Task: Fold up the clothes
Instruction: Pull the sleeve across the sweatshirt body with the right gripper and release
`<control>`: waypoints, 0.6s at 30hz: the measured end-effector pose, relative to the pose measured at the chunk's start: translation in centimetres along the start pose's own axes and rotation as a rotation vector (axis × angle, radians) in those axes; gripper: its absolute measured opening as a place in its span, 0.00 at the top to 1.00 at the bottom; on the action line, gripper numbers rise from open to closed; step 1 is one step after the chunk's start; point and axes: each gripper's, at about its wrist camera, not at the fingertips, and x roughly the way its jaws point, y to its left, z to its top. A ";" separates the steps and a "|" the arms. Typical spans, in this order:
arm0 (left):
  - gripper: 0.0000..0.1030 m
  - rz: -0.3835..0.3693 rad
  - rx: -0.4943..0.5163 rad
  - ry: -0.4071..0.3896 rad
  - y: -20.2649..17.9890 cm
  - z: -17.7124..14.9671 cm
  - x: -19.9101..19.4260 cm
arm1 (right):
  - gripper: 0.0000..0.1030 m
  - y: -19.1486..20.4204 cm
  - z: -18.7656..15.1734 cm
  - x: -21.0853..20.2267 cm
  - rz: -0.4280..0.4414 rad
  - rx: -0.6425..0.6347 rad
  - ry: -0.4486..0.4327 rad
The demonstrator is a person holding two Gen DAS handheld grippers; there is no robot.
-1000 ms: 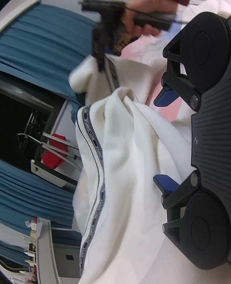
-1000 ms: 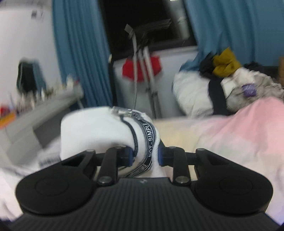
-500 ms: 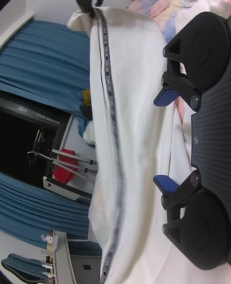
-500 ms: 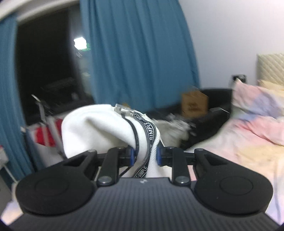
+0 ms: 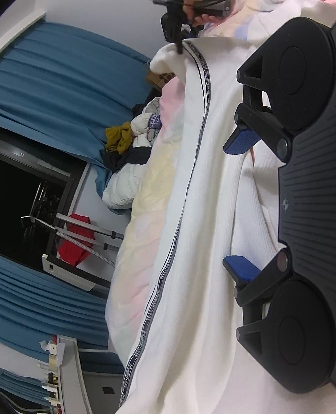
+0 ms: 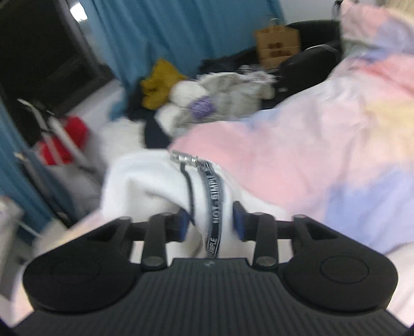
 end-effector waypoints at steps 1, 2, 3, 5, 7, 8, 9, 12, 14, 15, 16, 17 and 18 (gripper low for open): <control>0.15 -0.003 -0.001 0.003 0.0 -0.1 0.1 | 0.29 -0.6 0.0 -0.4 0.051 -0.003 -0.022; 0.15 -0.006 -0.003 0.006 0.0 -0.3 0.1 | 0.16 -1.0 -0.1 -1.0 0.089 -0.027 -0.047; 0.15 -0.009 -0.004 0.008 0.0 -0.3 0.1 | 0.15 -1.5 -0.2 -1.6 0.123 -0.056 -0.073; 0.14 -0.014 -0.003 0.008 -0.1 -0.4 0.1 | 0.16 -2.9 -0.3 -2.7 0.122 -0.090 -0.124; 0.14 -0.016 -0.001 0.009 -0.3 -0.5 0.1 | 0.15 -5.0 -1.0 -3.1 0.090 -0.028 -0.136; 0.14 -0.017 0.001 0.009 -0.5 -0.6 0.1 | 0.15 -6.1 -1.4 -2.9 0.075 0.028 -0.119; 0.14 -0.018 0.004 0.010 -0.6 -0.7 0.0 | 0.15 -7.3 -1.9 -2.6 0.069 0.088 -0.084; 0.14 -0.016 0.021 0.014 -1.0 -1.0 0.0 | 0.15 -9.1 -3.5 -1.5 0.060 0.178 -0.010; 0.14 -0.018 0.024 0.015 -1.2 -1.0 0.1 | 0.15 -9.9 -4.4 -1.8 0.046 0.265 -0.038; 0.14 -0.020 0.022 0.016 -1.3 -1.0 0.0 | 0.15 -10.7 -4.8 -2.0 0.050 0.337 -0.059; 0.14 -0.021 0.020 0.016 -1.3 -1.0 0.0 | 0.15 -11.6 -5.2 -2.2 0.057 0.416 -0.081; 0.14 -0.025 0.017 0.016 -1.2 -1.0 0.0 | 0.15 -12.5 -5.6 -2.4 0.063 0.495 -0.104; 0.14 -0.027 0.013 0.016 -1.3 -1.1 -0.1 | 0.15 -13.2 -6.0 -2.7 0.059 0.562 -0.137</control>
